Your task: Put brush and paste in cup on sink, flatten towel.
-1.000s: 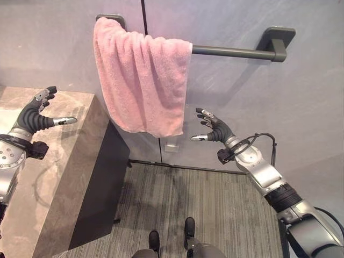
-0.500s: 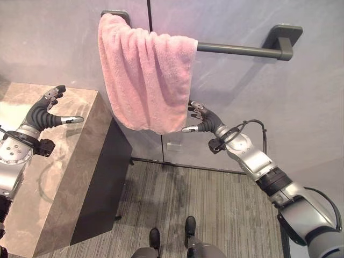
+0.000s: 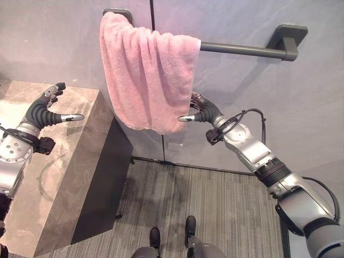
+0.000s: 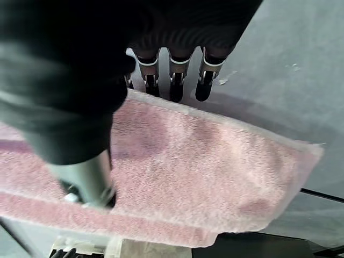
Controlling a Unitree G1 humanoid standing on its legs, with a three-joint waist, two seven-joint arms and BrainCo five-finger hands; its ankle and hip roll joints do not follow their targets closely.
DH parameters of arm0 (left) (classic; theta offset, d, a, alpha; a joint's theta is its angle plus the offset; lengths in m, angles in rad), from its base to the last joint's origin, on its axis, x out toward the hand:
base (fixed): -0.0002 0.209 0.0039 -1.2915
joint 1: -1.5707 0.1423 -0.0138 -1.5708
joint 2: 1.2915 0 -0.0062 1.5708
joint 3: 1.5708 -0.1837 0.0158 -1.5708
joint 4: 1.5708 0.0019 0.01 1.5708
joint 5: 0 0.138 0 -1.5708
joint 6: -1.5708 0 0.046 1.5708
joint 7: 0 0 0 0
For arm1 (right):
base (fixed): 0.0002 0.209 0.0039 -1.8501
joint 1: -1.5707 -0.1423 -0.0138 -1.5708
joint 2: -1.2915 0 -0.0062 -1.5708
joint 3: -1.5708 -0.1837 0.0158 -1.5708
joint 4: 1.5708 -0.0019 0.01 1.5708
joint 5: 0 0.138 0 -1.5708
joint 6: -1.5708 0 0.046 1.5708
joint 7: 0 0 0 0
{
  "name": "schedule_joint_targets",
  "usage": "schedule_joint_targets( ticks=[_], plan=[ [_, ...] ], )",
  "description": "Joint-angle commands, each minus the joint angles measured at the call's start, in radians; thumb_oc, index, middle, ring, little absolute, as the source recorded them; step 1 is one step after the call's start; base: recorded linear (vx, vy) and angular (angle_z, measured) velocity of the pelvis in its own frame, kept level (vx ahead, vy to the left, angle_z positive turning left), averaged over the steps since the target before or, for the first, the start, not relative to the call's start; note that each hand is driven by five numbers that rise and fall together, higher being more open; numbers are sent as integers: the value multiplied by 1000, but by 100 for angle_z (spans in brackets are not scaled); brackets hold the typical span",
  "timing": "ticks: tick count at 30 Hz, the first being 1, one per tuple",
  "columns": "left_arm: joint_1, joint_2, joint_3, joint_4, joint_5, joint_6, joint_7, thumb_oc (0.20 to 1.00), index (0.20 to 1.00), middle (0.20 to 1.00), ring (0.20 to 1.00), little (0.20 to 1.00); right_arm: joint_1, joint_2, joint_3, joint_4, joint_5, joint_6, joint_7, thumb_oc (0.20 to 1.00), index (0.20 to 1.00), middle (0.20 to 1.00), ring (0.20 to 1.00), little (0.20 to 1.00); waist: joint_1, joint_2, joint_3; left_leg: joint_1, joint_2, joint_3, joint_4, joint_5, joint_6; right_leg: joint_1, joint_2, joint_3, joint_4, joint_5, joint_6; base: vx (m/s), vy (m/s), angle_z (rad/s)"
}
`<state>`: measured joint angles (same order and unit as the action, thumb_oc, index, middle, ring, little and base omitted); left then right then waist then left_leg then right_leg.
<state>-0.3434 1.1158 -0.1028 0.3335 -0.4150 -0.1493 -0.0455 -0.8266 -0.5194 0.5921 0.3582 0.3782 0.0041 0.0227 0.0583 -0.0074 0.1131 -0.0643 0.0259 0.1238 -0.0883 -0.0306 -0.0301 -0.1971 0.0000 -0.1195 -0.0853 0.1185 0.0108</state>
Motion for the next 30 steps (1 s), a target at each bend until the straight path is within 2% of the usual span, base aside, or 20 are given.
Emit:
schedule_joint_targets(
  ticks=[1, 7, 15, 19, 30],
  plan=[
    [-48, 43, -15, -8, 7, -33, 43, 1000, 1000, 1000, 1000, 1000, -60, 21, -42, -40, 2, -55, -31, 200, 200, 200, 200, 200, 15, -20, -20, -8, -53, 28, 3, 41, 12, 98, -72, 0, 3, -39, 128, 0, 0, 0],
    [-40, 26, -7, -9, 8, -38, 45, 1000, 1000, 1000, 1000, 1000, -9, 25, -91, -128, 6, -81, -48, 200, 200, 200, 200, 200, 8, -11, -20, -4, -54, 33, 4, 37, 14, 99, -73, 7, 3, -42, 129, 0, 0, 0],
    [4, -7, 31, 5, 30, -35, 53, 1000, 1000, 1000, 1000, 1000, 103, 26, -171, -342, 61, -137, -32, 200, 200, 200, 200, 200, -8, 0, -26, 17, -55, 39, 6, 26, 18, 117, -71, 13, 5, -53, 128, 12, 1, -1],
    [51, -43, 53, 0, 28, -38, 53, 1000, 1000, 1000, 1000, 1000, 172, 71, -220, -400, 100, -183, -36, 200, 200, 200, 200, 200, -12, 5, -27, 29, -55, 42, 7, 21, 18, 126, -69, 15, 6, -59, 126, 15, 1, -8],
    [56, -112, 9, 4, 24, -41, 44, 1000, 1000, 1000, 1000, 1000, 253, 111, -182, -242, 64, -140, -43, 200, 200, 200, 200, 200, -9, 12, -35, 40, -54, 36, 4, 26, 15, 139, -68, 9, 2, -61, 122, 2, 0, -1]
  ],
)
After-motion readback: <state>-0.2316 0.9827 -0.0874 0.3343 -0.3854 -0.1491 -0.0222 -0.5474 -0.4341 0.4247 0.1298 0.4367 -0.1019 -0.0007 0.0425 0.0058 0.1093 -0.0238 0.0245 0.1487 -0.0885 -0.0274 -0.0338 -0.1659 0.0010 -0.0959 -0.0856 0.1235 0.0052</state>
